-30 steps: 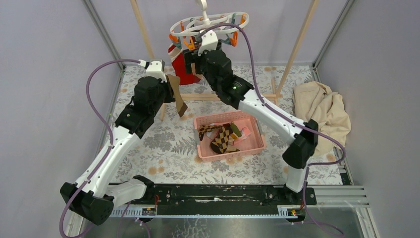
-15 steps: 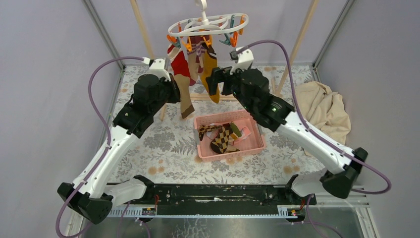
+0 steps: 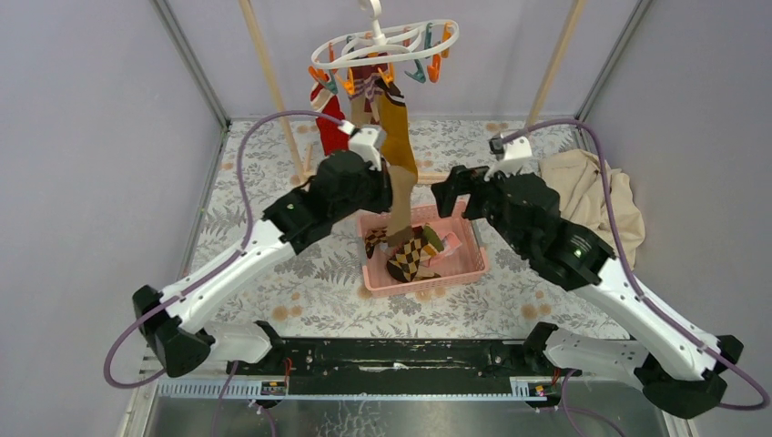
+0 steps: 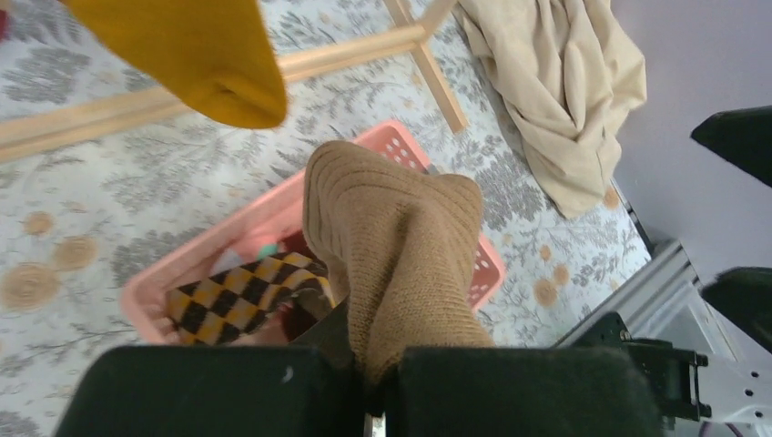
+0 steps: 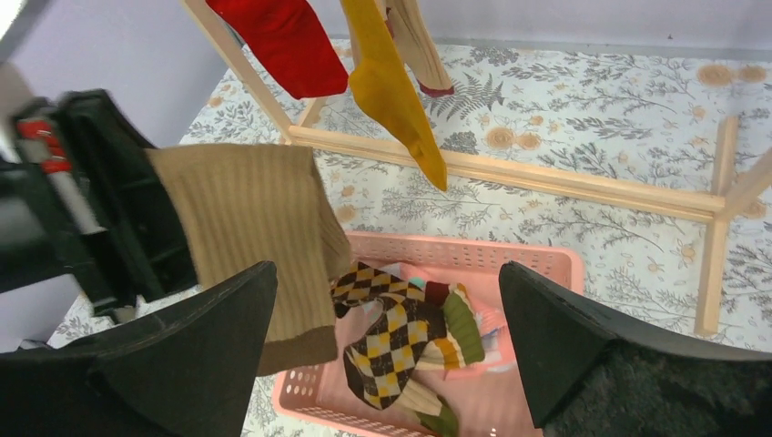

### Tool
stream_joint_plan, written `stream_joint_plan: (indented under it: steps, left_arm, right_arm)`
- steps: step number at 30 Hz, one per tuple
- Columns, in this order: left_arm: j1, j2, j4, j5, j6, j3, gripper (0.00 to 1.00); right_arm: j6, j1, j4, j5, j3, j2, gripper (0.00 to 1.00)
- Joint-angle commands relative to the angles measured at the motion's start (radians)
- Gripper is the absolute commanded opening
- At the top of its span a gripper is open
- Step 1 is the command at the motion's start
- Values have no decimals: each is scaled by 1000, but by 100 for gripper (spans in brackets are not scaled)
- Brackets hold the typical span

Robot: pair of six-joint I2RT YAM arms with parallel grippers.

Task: Remove the socks clipped to the hanger
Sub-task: Place the sock in the bin.

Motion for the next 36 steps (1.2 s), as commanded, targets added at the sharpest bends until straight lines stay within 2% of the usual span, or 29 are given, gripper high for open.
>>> stream_joint_plan:
  steps: [1,7,18,24,27,29,32,33,36]
  left_arm:
    - [-102,89,63,-71,-46,74,0]
    - [-207,233,98,-142,-79,98,0]
    - [-218,475,298,-134,-166,-41,0]
    - [-227,624,309,-111,-177,13,0]
    - [-231,697,258,-109,-196,70,2]
    - [-230,733,203,-112,-212,111,11]
    - [-231,767,115,-128,-227,158,36]
    - [-232,772,91,-135,-229,168,49]
    - [-240,768,36,-151,-227,189,63]
  right_arm:
    - [43,5,-48,50,-40,-93,100]
    - [65,5,-96,40,-93,-182,100]
    - [83,5,-187,-22,-128,-261,100]
    - [79,4,-211,-68,-127,-268,100]
    - [87,5,-223,-100,-124,-265,100]
    - [91,5,-233,-120,-123,-262,100]
    - [97,5,-249,-141,-126,-273,100]
    - [100,5,-254,-147,-129,-280,100]
    - [104,5,-261,-153,-144,-302,100]
